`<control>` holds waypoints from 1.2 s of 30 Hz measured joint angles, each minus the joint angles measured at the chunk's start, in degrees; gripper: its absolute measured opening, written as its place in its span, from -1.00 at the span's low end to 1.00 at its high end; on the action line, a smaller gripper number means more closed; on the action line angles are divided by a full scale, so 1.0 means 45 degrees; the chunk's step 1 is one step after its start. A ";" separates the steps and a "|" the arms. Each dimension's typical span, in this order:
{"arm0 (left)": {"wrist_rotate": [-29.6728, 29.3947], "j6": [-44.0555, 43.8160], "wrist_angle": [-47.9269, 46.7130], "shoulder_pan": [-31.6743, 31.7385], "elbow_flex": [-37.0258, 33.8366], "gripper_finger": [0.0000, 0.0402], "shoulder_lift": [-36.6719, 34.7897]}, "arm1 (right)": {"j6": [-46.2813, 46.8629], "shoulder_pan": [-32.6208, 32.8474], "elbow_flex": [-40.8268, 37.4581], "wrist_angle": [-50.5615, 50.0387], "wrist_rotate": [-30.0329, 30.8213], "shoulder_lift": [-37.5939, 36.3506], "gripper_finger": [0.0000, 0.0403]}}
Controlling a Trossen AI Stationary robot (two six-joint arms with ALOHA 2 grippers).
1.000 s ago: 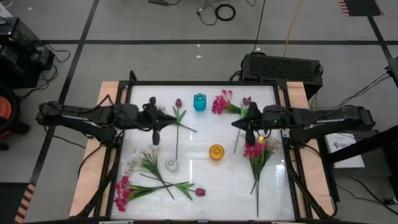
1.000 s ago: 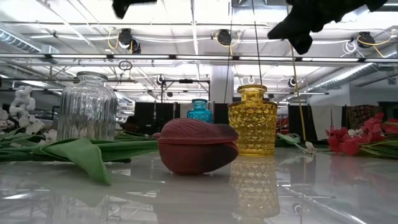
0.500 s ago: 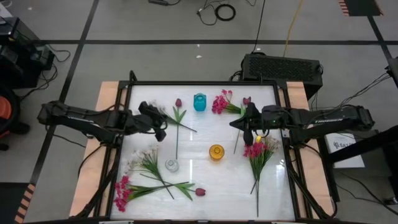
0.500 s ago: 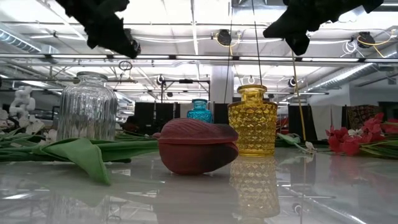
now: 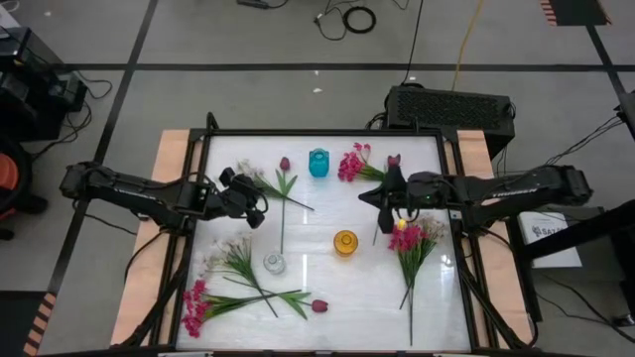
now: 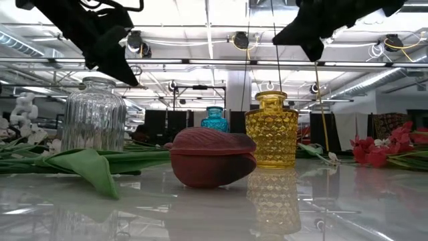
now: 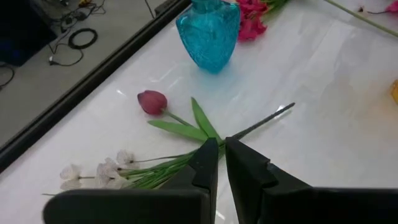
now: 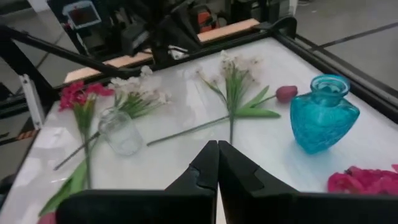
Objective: Sort flowers into vase by color
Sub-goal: Put the top white flowers into the blue vase
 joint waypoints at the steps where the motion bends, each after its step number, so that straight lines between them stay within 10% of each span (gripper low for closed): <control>1: 0.0005 -0.0027 0.0000 0.0058 0.0000 -0.80 0.0000 | -0.0036 0.0000 0.0004 0.0107 0.0000 0.0152 -1.00; 11: 0.3982 -0.1513 -0.1986 0.0883 -0.0019 -0.80 -0.0040 | 0.0039 0.0030 0.0004 0.0450 -0.0020 0.0970 -1.00; 26: 0.2768 -0.0645 -0.1434 0.1208 -0.0019 -0.75 0.0526 | 0.1136 0.0185 0.0004 0.0878 -0.0120 0.0973 -1.00; 36: 0.3067 0.4219 -0.0288 0.2811 -0.0024 -0.18 0.2169 | 0.0921 0.0185 0.0005 0.1319 -0.0446 0.0973 -1.00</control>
